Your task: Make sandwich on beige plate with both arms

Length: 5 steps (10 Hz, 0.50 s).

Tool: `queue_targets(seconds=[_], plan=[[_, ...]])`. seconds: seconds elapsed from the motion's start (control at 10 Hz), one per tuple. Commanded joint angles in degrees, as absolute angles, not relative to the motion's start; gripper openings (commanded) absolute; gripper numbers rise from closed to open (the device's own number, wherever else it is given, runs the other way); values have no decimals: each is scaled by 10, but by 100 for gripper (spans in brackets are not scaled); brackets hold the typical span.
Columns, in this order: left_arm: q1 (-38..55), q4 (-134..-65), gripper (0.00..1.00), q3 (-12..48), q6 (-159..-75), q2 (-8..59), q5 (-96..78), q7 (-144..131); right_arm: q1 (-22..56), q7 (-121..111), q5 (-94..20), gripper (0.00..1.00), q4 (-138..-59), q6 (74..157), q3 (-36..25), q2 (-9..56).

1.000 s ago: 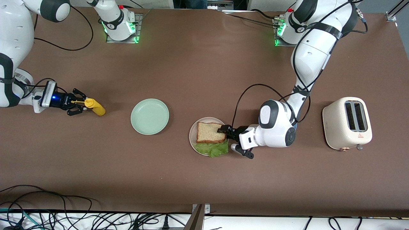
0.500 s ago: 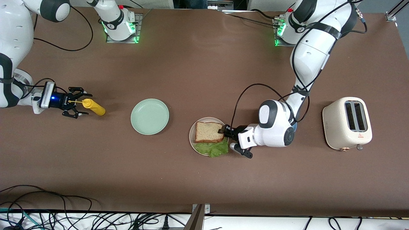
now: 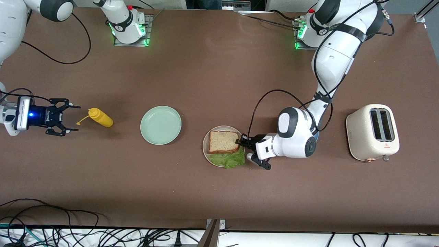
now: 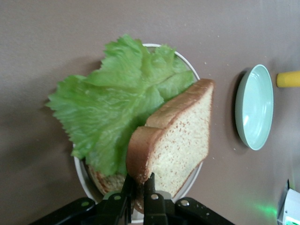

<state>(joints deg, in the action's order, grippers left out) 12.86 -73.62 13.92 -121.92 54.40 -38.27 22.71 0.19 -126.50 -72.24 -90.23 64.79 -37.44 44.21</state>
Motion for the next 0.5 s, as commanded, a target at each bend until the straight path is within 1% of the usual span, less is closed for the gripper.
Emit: queue_targets(seconds=[0.0, 0.2, 0.4], plan=[[124, -750, 0, 134, -1143, 484, -395, 206, -8, -1245, -702, 100, -880, 614, -373, 446], [123, -750, 0, 120, -1083, 448, -390, 151, -8, -1252, -689, 100, -837, 613, -373, 446], [115, -750, 0, 115, -1054, 412, -307, 105, -6, -1246, -675, 100, -796, 588, -374, 446]])
